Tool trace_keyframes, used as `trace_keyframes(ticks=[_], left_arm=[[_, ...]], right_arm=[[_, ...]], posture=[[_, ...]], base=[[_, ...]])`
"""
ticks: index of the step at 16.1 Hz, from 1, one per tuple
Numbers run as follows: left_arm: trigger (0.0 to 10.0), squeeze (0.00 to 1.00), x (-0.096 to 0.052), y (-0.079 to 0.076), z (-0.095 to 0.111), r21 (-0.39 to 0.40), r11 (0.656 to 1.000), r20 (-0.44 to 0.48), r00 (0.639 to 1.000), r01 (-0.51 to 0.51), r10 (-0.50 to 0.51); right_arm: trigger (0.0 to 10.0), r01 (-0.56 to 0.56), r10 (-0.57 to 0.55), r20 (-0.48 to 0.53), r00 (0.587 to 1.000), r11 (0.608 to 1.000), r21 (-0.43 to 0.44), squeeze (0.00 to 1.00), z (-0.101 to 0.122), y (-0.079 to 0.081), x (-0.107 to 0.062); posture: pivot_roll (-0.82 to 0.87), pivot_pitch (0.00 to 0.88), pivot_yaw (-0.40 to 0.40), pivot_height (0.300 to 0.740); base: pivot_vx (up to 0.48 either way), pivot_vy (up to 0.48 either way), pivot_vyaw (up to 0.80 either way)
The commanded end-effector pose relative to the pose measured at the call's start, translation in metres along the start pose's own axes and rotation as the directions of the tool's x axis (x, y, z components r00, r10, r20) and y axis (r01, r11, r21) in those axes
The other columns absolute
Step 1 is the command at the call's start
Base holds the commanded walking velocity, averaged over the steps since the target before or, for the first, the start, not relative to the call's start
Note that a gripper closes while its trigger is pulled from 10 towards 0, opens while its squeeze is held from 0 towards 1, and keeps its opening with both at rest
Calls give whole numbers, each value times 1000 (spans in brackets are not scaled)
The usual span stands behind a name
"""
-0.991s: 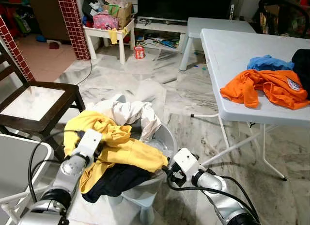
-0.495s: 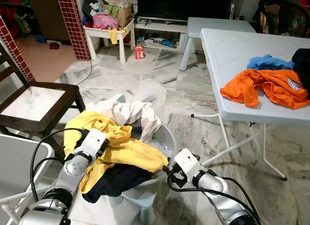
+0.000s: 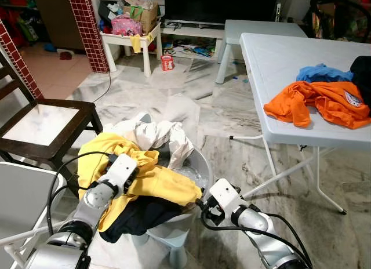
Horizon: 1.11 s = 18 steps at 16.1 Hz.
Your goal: Hang hanger
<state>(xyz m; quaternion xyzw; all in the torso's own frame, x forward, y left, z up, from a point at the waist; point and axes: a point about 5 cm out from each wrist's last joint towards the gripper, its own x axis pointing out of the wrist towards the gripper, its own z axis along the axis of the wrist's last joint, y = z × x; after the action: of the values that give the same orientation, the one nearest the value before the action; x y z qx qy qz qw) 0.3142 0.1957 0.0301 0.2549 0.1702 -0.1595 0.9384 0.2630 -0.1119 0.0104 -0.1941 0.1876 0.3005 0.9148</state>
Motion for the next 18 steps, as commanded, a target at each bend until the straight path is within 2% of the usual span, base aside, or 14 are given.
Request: trace_keyframes(ticks=[1,14,18], left_arm=[[0,0,1,-1,3,23,1000,7,1000,17,-17],[0,0,1,0,1,22,1000,1,1000,9,-9],[0,0,2,6,10,35,999,55,998,-26,25]], right_arm=[[10000,2,-2,11,1000,1000,-6,0,4,-1,0],[10000,1,-1,14,1000,1000,-11,0,6,0,2],[10000,0,0,16,1000,1000,-10,0,7,-1,3]], posture=[[-89,10,18,740],[-76,3,11,740],[-65,0,7,740]], base=[[0,0,0],[0,0,0],[0,0,0]])
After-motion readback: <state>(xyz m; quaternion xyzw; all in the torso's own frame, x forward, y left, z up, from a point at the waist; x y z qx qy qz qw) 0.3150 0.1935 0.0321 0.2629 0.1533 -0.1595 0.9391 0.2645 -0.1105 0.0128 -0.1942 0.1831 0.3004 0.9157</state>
